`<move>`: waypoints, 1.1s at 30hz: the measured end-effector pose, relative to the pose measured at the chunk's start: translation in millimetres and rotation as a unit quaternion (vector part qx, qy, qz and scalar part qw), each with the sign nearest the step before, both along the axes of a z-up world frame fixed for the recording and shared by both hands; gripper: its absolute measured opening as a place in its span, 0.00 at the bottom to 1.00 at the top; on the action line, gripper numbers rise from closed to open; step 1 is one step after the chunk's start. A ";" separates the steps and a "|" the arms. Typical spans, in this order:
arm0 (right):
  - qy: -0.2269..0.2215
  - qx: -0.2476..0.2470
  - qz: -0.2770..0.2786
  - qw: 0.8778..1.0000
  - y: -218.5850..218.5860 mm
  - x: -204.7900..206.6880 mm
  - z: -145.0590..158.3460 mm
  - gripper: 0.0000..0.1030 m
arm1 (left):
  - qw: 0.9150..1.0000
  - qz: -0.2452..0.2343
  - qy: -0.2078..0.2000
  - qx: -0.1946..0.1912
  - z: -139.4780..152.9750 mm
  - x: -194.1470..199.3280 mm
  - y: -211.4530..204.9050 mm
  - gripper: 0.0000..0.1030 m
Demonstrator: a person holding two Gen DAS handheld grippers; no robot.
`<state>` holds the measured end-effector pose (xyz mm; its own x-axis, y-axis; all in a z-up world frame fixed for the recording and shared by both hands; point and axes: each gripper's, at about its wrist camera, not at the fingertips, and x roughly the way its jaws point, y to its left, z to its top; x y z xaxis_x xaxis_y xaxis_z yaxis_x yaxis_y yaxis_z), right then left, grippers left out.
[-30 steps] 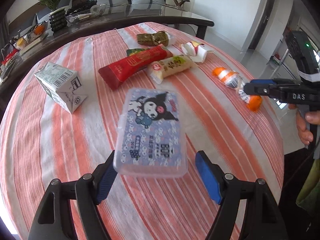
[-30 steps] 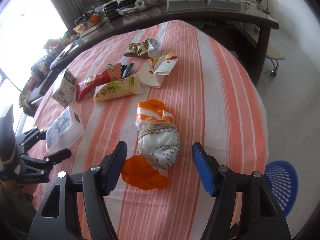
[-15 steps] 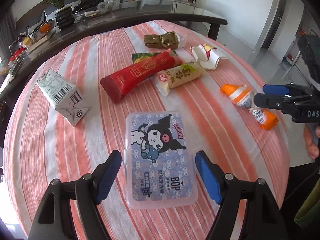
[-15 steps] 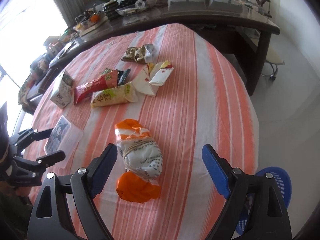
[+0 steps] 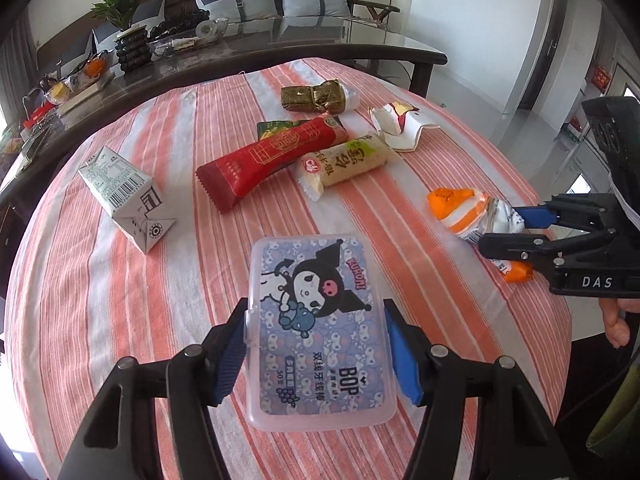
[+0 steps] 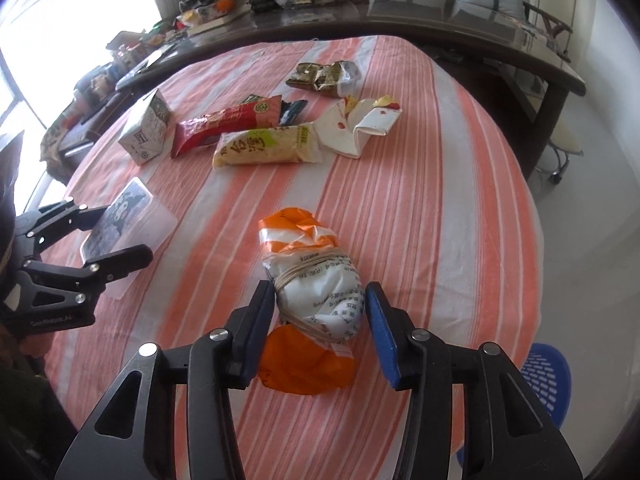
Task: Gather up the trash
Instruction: 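Grasp the orange-and-white wrapped bag with the right tool while the left tool holds the box, then carry the box and bag to the blue wastebasket and release both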
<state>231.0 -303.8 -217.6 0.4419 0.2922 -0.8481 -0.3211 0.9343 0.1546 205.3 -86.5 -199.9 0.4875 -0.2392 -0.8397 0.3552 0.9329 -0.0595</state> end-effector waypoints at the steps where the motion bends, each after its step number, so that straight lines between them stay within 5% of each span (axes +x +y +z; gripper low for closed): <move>1: 0.005 0.003 0.001 1.000 1.7 1.3 -2.7 0.49 | 1.000 0.002 0.001 -0.004 -0.7 -1.3 -1.2 0.62; 3: 0.006 0.006 0.002 1.000 3.8 2.1 -4.4 0.41 | 1.000 0.008 0.004 -0.011 -1.8 -3.3 -1.9 0.62; 19: -0.060 0.048 -0.023 0.997 -31.4 -31.7 22.0 0.40 | 0.998 -0.003 0.004 -0.066 6.9 -24.1 -57.7 0.62; 33: -0.065 0.059 -0.201 0.976 -204.0 -94.5 13.4 0.41 | 0.987 -0.140 0.001 -0.081 24.4 -42.5 -211.8 0.62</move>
<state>136.5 -507.8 -204.2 0.6432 0.1659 -0.7475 0.0433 0.9668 0.2519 162.8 -298.3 -175.5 0.3813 -0.4958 -0.7803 0.5967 0.7766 -0.2019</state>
